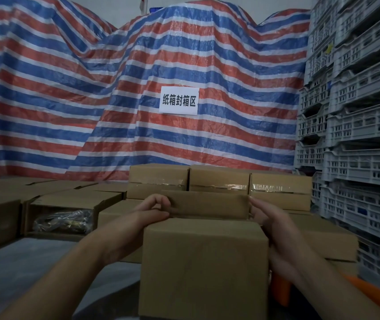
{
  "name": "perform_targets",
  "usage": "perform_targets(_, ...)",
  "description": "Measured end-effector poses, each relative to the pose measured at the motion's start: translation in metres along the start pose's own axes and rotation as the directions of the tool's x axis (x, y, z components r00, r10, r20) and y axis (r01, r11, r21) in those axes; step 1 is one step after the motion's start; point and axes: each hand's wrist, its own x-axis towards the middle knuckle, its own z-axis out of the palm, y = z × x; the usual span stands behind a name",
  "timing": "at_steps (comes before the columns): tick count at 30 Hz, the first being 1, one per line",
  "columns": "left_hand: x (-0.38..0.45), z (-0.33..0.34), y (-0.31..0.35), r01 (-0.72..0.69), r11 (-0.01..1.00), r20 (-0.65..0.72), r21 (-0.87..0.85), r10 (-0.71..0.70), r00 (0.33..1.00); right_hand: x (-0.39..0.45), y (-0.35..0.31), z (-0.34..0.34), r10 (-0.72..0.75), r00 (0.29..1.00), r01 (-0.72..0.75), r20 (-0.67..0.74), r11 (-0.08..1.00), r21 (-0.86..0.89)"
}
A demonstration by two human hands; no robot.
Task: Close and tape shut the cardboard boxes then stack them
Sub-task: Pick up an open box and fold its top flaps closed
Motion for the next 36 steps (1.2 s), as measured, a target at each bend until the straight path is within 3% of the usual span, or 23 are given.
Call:
perform_targets(6, -0.001, 0.000, -0.001, -0.073, 0.997, -0.043, -0.034, 0.072, 0.997, -0.002, -0.002, 0.001, -0.002, 0.996, 0.020, 0.088, 0.980, -0.199)
perform_targets(20, -0.002, 0.000, 0.000, -0.064, 0.994, -0.058, 0.084, 0.069, 0.996, -0.003, -0.002, 0.003, -0.045, 0.998, 0.053, 0.051, 0.987, -0.152)
perform_targets(30, -0.002, -0.003, 0.002, -0.011, 0.968, -0.091, 0.252, 0.035, 0.995, -0.007, -0.003, 0.005, -0.048, 0.996, 0.064, 0.072, 0.971, -0.231)
perform_targets(36, -0.002, -0.005, 0.001, -0.022, 0.961, -0.086, 0.275, 0.048, 0.995, -0.004, 0.000, 0.013, -0.002, 0.998, -0.009, -0.070, 0.989, -0.148)
